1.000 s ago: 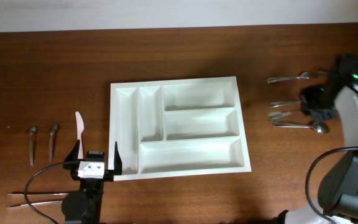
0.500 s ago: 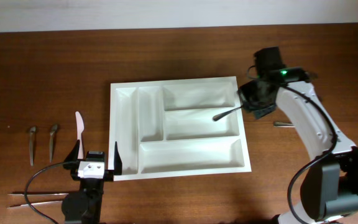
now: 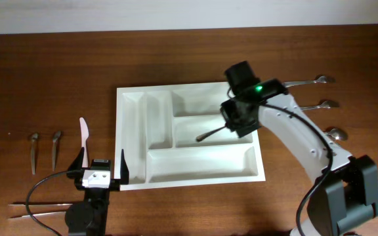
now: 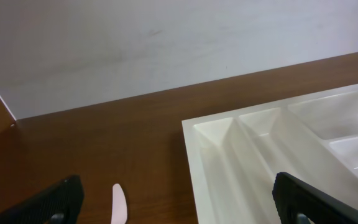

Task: Pack container
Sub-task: 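Lift the spoon and carry it into the tray's middle compartment, then open the right gripper and return it to the right-side cutlery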

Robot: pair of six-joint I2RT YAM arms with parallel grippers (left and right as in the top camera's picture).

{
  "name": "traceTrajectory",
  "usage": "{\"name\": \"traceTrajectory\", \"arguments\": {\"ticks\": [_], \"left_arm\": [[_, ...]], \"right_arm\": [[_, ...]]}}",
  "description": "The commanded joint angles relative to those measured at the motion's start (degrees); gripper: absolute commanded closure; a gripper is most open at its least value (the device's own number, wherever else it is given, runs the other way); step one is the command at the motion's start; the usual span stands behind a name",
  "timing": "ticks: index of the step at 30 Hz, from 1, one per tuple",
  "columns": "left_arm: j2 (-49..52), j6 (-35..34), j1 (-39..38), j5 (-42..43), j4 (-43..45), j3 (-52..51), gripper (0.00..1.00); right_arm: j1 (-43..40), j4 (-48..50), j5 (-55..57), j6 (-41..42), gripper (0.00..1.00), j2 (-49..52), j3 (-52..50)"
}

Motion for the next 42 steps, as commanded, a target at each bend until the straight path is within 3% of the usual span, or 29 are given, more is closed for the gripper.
{"name": "traceTrajectory", "arguments": {"ticks": [1,8,10,12,18,21,33,42], "left_arm": [[-0.5,-0.3,0.2,0.6,-0.3,-0.2,0.01],[-0.5,-0.3,0.2,0.6,-0.3,-0.2,0.01],[-0.5,-0.3,0.2,0.6,-0.3,-0.2,0.01],[-0.5,-0.3,0.2,0.6,-0.3,-0.2,0.01],[-0.5,-0.3,0.2,0.6,-0.3,-0.2,0.01],[-0.5,-0.3,0.2,0.6,-0.3,-0.2,0.01],[-0.5,-0.3,0.2,0.6,-0.3,-0.2,0.01],[-0.5,-0.3,0.2,0.6,-0.3,-0.2,0.01]], "right_arm": [[2.0,-1.5,3.6,2.3,0.91,1.5,0.5],[2.3,-1.8,3.8,2.2,0.86,3.8,0.5],[2.2,-1.7,4.6,2.2,0.73,4.1,0.5],[1.8,-1.6,6.3,1.9,0.53,4.0,0.5],[-5.6,-2.6,7.0,-11.6,0.32,3.3,6.0],[-11.7,-6.2,7.1,-17.7,0.01,3.2,11.7],[-37.6,-13.4,9.2,-35.6,0.01,4.5,12.9],[-45.7,-12.5,8.9,-34.2,0.01,7.9,11.3]]}}
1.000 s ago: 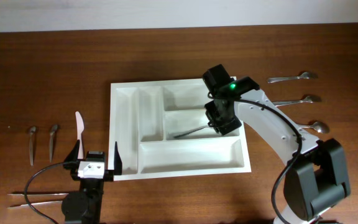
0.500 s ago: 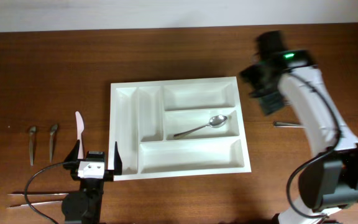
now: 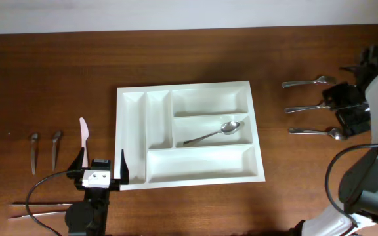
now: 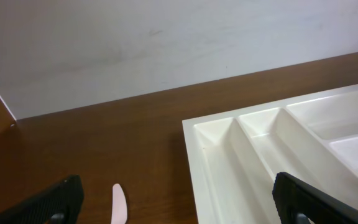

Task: Pack container
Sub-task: 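Open the right gripper and return it to the right-side cutlery, then lower the right gripper and grasp the next silver spoon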

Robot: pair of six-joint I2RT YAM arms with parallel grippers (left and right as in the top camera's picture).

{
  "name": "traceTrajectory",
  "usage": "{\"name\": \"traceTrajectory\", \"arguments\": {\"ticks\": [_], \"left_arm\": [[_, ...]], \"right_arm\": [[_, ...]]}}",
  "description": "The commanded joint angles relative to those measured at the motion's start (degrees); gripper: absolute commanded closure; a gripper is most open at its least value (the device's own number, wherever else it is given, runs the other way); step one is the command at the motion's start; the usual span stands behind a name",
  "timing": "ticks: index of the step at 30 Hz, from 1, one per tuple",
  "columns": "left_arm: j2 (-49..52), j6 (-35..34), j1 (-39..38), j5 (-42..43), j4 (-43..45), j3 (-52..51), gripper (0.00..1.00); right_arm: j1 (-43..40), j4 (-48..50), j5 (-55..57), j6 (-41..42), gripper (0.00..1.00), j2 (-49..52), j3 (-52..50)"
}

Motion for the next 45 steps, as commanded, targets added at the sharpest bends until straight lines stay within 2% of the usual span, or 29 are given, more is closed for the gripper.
{"name": "traceTrajectory", "arguments": {"ticks": [1,15,17,20,45], "left_arm": [[-0.5,-0.3,0.2,0.6,-0.3,-0.2,0.01],[-0.5,-0.3,0.2,0.6,-0.3,-0.2,0.01],[-0.5,-0.3,0.2,0.6,-0.3,-0.2,0.01],[-0.5,-0.3,0.2,0.6,-0.3,-0.2,0.01],[-0.5,-0.3,0.2,0.6,-0.3,-0.2,0.01]], "right_arm": [[-1.9,0.9,0.9,-0.6,0.01,3.1,-0.8],[-1.9,4.7,-0.5,-0.5,0.01,13.4,-0.9],[-1.9,5.1,-0.5,2.5,0.01,14.1,-0.9],[-1.9,6.1,-0.9,4.8,0.01,14.1,-0.9],[-5.0,12.6,-2.1,3.7,0.01,14.1,-9.0]]}}
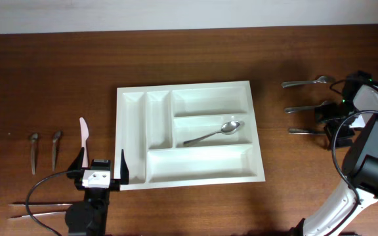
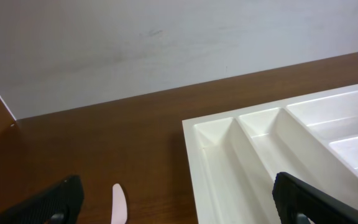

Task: Pack container
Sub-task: 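Lower the right gripper and grasp the next silver spoon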

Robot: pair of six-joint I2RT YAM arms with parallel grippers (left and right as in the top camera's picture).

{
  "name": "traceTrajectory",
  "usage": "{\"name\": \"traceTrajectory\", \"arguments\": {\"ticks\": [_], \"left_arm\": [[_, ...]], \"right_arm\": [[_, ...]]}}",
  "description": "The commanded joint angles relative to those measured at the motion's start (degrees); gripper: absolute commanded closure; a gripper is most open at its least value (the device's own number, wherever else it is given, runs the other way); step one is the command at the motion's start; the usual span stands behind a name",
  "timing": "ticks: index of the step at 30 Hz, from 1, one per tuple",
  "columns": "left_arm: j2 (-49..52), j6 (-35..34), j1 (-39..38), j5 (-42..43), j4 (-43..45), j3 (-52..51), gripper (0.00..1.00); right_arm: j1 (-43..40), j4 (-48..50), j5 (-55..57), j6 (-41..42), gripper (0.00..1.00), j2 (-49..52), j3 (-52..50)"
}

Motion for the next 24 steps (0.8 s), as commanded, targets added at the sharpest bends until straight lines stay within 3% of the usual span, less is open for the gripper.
{"name": "traceTrajectory", "arguments": {"ticks": [1,24], "left_arm": [[-0.5,-0.3,0.2,0.6,-0.3,-0.2,0.01],[-0.5,-0.3,0.2,0.6,-0.3,-0.2,0.01]], "right_arm": [[-1.2,0.2,0.3,-0.3,0.01,0.3,-1.2],[-1.2,8.7,-5.1,-3.3,0.00,0.3,-8.1]]}}
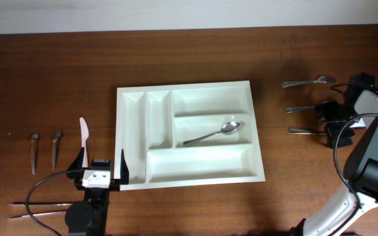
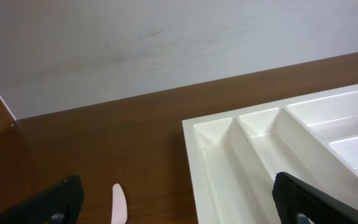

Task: Pack container
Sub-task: 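Lower the right gripper and grasp the next silver spoon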

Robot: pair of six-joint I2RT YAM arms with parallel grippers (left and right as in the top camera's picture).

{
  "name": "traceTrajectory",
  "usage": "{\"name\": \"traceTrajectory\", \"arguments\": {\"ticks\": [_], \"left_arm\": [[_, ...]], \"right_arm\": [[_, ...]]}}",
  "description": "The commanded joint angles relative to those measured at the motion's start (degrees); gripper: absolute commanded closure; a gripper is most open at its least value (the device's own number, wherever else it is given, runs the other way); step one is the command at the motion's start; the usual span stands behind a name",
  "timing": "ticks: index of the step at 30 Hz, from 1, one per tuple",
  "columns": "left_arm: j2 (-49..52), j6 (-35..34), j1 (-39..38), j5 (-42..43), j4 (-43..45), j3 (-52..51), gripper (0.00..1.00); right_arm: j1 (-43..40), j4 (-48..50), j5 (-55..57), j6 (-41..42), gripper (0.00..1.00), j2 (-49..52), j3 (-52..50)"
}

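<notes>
The white compartment tray (image 1: 189,178) lies mid-table, and its left part also shows in the left wrist view (image 2: 229,162). One metal spoon (image 1: 214,133) rests in the tray's middle compartment. Three more spoons lie to the right: far (image 1: 305,82), middle (image 1: 299,109) and near (image 1: 302,130). My right gripper (image 1: 331,121) is low over the bowl ends of the middle and near spoons, fingers apart, holding nothing. My left gripper (image 1: 102,165) sits open at the tray's front-left corner, and its fingertips (image 2: 58,200) frame the view.
A pink plastic knife (image 1: 83,132) lies left of the tray, its tip in the left wrist view (image 2: 120,205). Two small spoons (image 1: 44,149) lie further left. Long thin tongs (image 1: 38,208) rest near the front-left edge. A pale wall stands behind the table.
My right gripper has shifted slightly over the middle and near spoons on the right. The spoons, tray and left gripper have not moved.
My right gripper was over the tray's middle compartment with a spoon under it. Then the spoon lay alone in that compartment and the gripper was far right beside the three spoons. After that it was low over their bowl ends, where it remains.
</notes>
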Motion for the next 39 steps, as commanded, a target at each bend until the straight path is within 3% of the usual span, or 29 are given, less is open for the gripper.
{"name": "traceTrajectory", "arguments": {"ticks": [1,33,36,39], "left_arm": [[-0.5,-0.3,0.2,0.6,-0.3,-0.2,0.01],[-0.5,-0.3,0.2,0.6,-0.3,-0.2,0.01],[-0.5,-0.3,0.2,0.6,-0.3,-0.2,0.01],[-0.5,-0.3,0.2,0.6,-0.3,-0.2,0.01]], "right_arm": [[-0.4,0.4,-1.8,-0.5,0.00,2.5,-3.6],[-0.4,-1.8,2.4,-0.3,0.00,2.5,-3.5],[-0.4,-1.8,2.4,-0.3,0.13,2.5,-3.5],[-0.4,-1.8,2.4,-0.3,0.33,2.5,-3.5]]}}
